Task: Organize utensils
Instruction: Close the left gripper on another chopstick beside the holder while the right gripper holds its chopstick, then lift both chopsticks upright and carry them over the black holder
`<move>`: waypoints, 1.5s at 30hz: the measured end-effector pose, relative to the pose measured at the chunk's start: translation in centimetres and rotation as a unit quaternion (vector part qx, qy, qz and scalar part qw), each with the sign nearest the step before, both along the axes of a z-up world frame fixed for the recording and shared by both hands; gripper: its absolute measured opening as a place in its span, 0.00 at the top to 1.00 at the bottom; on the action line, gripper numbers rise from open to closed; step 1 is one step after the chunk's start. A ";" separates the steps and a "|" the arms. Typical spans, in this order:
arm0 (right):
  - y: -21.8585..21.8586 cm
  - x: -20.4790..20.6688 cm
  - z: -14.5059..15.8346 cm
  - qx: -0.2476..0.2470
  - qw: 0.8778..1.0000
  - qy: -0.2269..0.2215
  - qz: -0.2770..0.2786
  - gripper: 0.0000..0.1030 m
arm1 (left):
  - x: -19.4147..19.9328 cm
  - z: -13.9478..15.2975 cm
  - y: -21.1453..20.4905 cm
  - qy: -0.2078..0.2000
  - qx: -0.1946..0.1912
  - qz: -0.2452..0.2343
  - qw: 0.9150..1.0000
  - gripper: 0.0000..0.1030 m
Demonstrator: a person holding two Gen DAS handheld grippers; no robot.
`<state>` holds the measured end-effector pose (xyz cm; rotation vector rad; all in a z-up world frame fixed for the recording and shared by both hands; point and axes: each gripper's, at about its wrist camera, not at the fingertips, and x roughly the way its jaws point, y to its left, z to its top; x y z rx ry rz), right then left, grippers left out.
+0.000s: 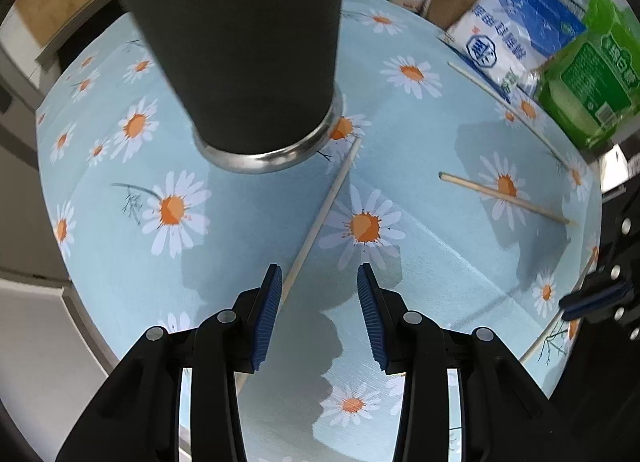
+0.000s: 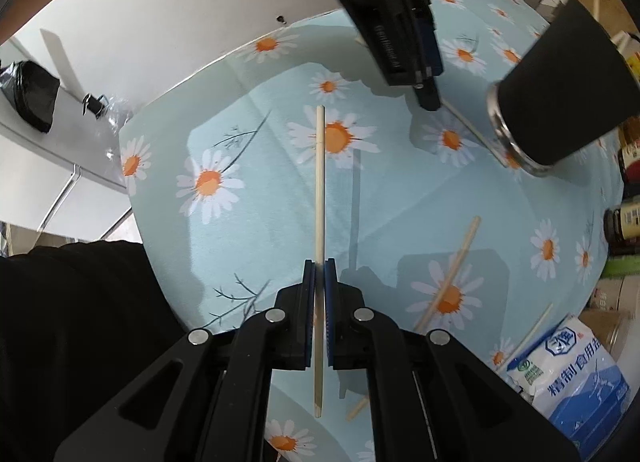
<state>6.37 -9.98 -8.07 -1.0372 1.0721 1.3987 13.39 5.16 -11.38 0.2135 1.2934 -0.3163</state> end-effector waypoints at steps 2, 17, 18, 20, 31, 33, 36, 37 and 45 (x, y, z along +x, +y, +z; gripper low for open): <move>-0.1 0.2 0.1 0.004 1.000 0.001 -0.010 0.95 | 0.5 -0.2 -0.2 0.009 0.008 -0.011 1.000 0.63; -1.8 4.8 2.3 0.041 0.995 0.013 -0.087 0.95 | 3.1 -1.8 -0.9 0.072 0.036 -0.069 0.994 0.64; -1.7 4.9 2.4 0.042 0.995 0.013 -0.088 0.95 | 3.2 -1.8 -1.1 0.073 0.037 -0.072 0.994 0.64; -1.8 5.3 2.6 0.047 0.994 0.015 -0.095 0.95 | 3.2 -2.0 -1.3 0.072 0.044 -0.080 0.993 0.64; -2.1 7.4 3.9 0.078 0.988 0.037 -0.132 0.95 | 4.3 -2.1 -4.0 0.075 0.056 -0.095 0.991 0.95; -2.2 7.7 4.1 0.082 0.986 0.038 -0.139 0.95 | 4.5 -2.0 -4.2 0.074 0.060 -0.096 0.991 0.96; -2.3 8.1 4.3 0.087 0.985 0.040 -0.145 0.95 | 4.6 -2.0 -3.9 0.072 0.062 -0.093 0.991 0.96; -2.4 8.2 4.4 0.089 0.984 0.041 -0.146 0.95 | 4.6 -2.0 -3.9 0.071 0.063 -0.090 0.991 0.96; -2.9 9.1 5.0 0.105 0.980 0.059 -0.161 0.95 | 2.0 0.1 -3.0 0.055 0.031 -0.082 0.995 0.96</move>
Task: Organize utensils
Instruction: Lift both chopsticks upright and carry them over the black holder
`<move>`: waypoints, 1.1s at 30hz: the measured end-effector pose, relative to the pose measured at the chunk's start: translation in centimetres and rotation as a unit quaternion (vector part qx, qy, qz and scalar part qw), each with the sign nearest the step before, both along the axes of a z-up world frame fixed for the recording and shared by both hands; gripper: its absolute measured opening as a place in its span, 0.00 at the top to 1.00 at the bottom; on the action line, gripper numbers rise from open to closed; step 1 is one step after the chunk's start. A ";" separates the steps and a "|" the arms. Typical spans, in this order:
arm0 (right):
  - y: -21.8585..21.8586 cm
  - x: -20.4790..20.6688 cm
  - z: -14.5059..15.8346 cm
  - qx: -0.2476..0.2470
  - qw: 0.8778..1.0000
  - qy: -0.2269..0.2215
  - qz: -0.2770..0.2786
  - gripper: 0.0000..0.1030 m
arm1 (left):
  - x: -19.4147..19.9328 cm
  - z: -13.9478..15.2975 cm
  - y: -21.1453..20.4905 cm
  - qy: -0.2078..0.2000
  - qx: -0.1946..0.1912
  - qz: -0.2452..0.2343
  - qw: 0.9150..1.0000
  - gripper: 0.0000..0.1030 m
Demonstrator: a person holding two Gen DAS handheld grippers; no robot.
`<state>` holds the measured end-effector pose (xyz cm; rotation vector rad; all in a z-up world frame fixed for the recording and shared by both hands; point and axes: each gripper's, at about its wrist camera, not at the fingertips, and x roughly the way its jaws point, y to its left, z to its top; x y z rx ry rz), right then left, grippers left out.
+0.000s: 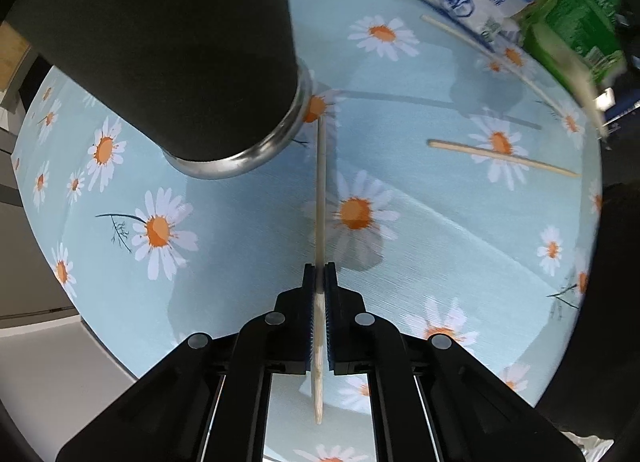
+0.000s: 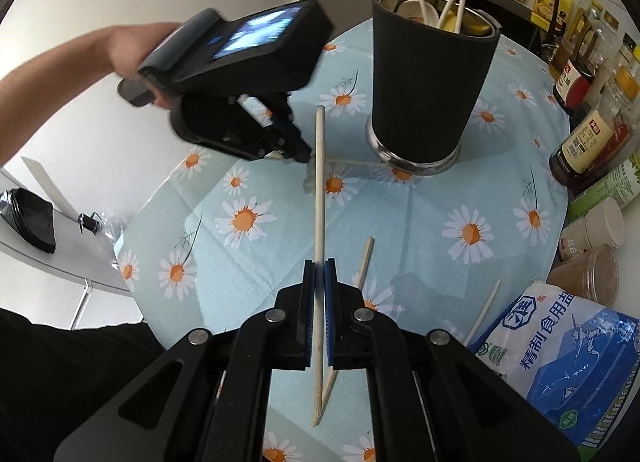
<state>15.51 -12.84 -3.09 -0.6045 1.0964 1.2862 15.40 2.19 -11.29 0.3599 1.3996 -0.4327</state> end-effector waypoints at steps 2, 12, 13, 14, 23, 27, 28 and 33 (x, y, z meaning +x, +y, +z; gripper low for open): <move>-0.1 0.3 0.3 0.006 1.000 0.005 -0.005 0.95 | -0.9 0.7 -0.1 -0.005 -0.010 0.001 1.000 0.96; -0.6 3.1 2.5 0.070 0.995 0.052 -0.047 0.95 | -4.4 5.3 1.6 -0.079 -0.115 0.063 0.988 0.97; -0.7 3.5 2.7 0.080 0.993 0.063 -0.052 0.95 | -4.8 6.0 2.1 -0.090 -0.131 0.072 0.985 0.96; -0.8 4.1 2.9 0.095 0.991 0.078 -0.058 0.95 | -5.1 6.3 2.3 -0.100 -0.141 0.080 0.982 0.96; -0.9 6.7 5.3 0.177 0.974 0.115 -0.081 0.95 | -6.6 9.3 2.5 -0.180 -0.220 0.137 0.949 0.96; -0.9 8.1 6.2 0.212 0.963 0.129 -0.101 0.95 | -7.1 11.1 3.0 -0.228 -0.260 0.166 0.923 0.97; -0.8 8.4 6.2 0.218 0.961 0.133 -0.105 0.95 | -7.1 11.6 3.2 -0.242 -0.269 0.173 0.916 0.97; -0.4 10.4 6.3 0.250 0.947 0.151 -0.135 0.95 | -6.4 13.3 4.3 -0.294 -0.296 0.205 0.886 0.97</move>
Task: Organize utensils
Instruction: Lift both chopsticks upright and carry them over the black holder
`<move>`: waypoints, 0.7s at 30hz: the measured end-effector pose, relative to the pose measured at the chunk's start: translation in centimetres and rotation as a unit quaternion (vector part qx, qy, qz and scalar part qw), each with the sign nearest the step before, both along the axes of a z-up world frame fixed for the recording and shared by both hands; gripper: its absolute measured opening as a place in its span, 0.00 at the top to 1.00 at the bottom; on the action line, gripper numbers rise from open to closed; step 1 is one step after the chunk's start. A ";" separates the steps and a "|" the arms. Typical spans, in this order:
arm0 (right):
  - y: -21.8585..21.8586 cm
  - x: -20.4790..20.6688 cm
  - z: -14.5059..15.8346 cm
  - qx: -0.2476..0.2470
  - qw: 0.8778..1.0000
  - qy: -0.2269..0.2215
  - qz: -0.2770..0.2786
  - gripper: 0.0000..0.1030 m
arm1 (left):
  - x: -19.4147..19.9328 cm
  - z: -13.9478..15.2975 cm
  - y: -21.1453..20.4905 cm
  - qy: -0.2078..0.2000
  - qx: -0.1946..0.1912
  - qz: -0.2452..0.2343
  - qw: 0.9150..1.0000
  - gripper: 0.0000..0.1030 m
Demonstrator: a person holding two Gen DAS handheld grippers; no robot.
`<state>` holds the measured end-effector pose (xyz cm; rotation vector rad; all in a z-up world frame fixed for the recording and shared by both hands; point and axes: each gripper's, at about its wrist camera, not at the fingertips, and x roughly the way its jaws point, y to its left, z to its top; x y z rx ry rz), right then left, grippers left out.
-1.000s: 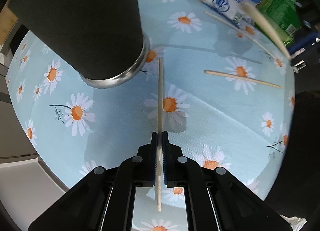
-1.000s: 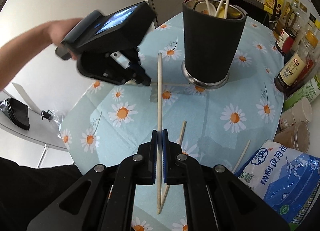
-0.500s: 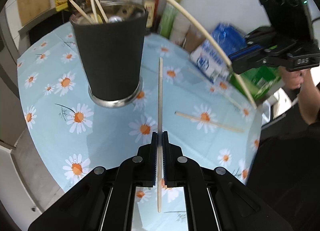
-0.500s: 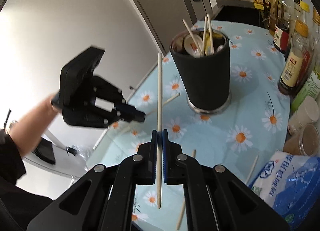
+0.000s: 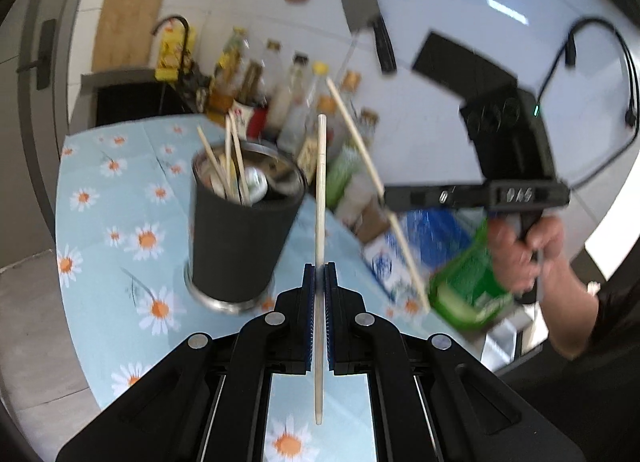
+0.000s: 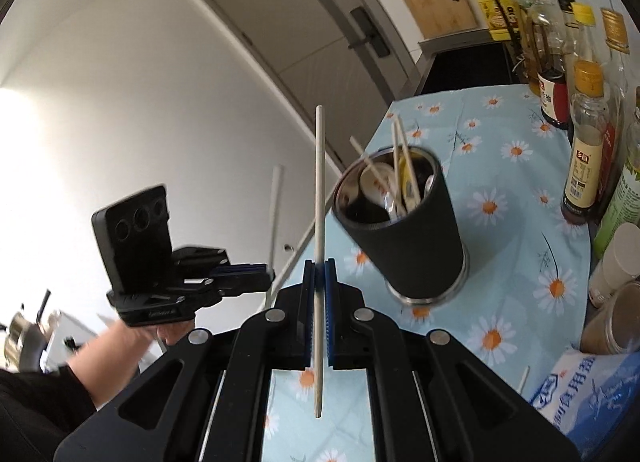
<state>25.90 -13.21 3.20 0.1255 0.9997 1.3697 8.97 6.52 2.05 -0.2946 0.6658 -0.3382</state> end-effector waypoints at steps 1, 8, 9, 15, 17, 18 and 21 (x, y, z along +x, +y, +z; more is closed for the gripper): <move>0.1 0.5 -0.1 0.007 1.000 0.006 -0.004 0.95 | 0.2 0.2 0.2 -0.005 -0.004 0.006 1.000 0.97; 0.7 2.9 0.7 0.040 0.998 0.010 -0.042 0.95 | 1.9 2.4 1.9 -0.060 -0.025 0.051 0.997 0.97; 0.7 3.3 0.9 0.047 0.998 0.011 -0.049 0.95 | 2.2 2.8 2.2 -0.071 -0.030 0.060 0.995 0.97; 1.2 4.9 1.4 0.071 0.994 0.010 -0.080 0.95 | 3.2 4.5 3.0 -0.124 -0.054 0.092 0.987 0.97; 1.3 5.2 1.7 0.079 0.993 0.003 -0.088 0.94 | 3.6 4.8 3.3 -0.138 -0.058 0.101 0.984 0.97; 1.4 5.4 1.9 0.086 0.992 -0.002 -0.091 0.94 | 3.7 5.0 3.5 -0.145 -0.060 0.108 0.982 0.97; 1.6 6.0 2.5 0.107 0.989 -0.009 -0.105 0.95 | 4.1 5.5 3.8 -0.165 -0.060 0.126 0.976 0.97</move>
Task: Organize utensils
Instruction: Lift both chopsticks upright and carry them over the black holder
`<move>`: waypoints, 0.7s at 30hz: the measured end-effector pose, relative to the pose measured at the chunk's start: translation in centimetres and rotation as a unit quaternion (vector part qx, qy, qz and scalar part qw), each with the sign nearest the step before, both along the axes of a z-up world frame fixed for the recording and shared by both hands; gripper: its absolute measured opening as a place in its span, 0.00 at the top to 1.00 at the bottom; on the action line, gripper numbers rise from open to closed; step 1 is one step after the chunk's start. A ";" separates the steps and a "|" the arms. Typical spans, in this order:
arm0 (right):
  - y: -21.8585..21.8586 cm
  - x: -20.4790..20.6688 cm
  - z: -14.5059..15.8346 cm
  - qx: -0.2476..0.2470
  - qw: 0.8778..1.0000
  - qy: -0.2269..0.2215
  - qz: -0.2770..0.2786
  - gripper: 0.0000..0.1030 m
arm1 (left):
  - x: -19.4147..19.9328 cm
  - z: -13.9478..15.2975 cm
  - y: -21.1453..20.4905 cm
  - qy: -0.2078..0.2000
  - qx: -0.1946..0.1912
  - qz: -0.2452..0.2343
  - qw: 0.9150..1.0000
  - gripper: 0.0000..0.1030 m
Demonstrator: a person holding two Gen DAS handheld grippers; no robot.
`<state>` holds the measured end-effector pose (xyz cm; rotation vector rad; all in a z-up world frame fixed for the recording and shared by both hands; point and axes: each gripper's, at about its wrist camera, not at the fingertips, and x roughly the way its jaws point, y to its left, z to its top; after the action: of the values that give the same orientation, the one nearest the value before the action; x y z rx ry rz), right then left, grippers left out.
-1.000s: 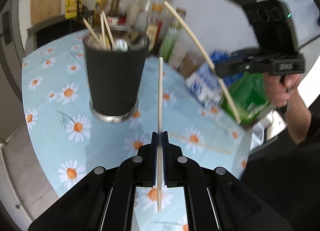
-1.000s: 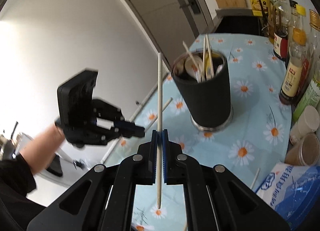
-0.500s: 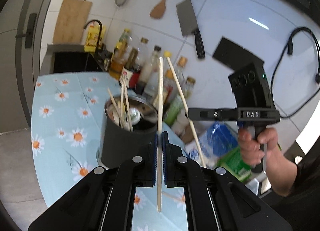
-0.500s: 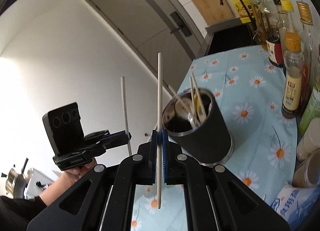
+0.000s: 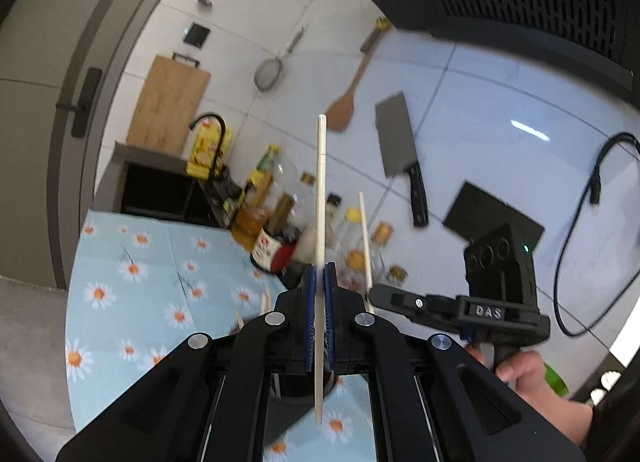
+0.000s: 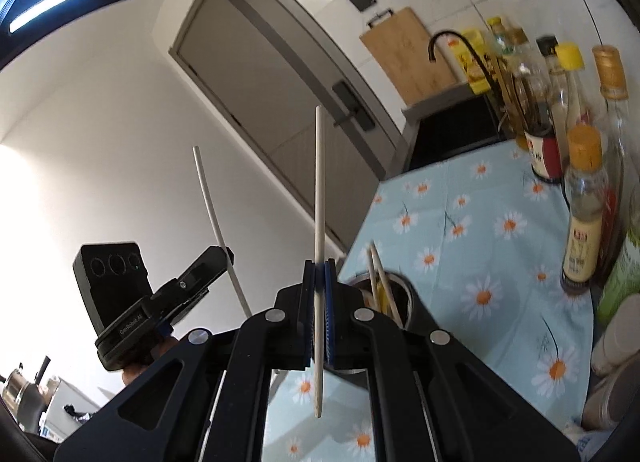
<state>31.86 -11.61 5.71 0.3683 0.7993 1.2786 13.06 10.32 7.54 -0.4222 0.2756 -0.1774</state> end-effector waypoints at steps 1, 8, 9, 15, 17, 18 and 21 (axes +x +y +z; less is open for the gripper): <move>0.0 0.2 0.2 0.008 1.000 -0.003 -0.007 0.94 | 0.3 0.2 0.1 -0.007 -0.002 0.007 1.000 0.97; 0.3 1.2 0.6 0.036 0.997 -0.014 -0.063 0.94 | 1.6 1.2 -0.9 -0.035 0.018 0.036 0.999 0.97; 0.2 1.3 0.6 0.040 0.996 -0.019 -0.072 0.94 | 1.8 1.2 -1.1 -0.038 0.022 0.042 0.998 0.97; 0.4 1.6 0.2 0.038 0.992 -0.047 -0.109 0.94 | 2.6 0.1 -1.8 -0.034 0.030 0.064 0.997 0.96; 0.6 1.5 -0.1 0.037 0.991 -0.056 -0.114 0.94 | 2.8 -0.6 -2.1 -0.028 0.035 0.071 0.996 0.96; 0.8 1.1 -0.2 0.034 0.990 -0.066 -0.116 0.94 | 2.9 -1.1 -2.2 -0.024 0.035 0.074 0.996 0.96; 1.8 0.5 -1.1 0.016 0.989 -0.086 -0.115 0.95 | 3.1 -2.1 -2.5 -0.015 0.043 0.085 0.995 0.96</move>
<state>32.40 -9.83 4.63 0.3600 0.5720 1.0913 16.15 7.82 5.40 -0.3543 0.2151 -0.0058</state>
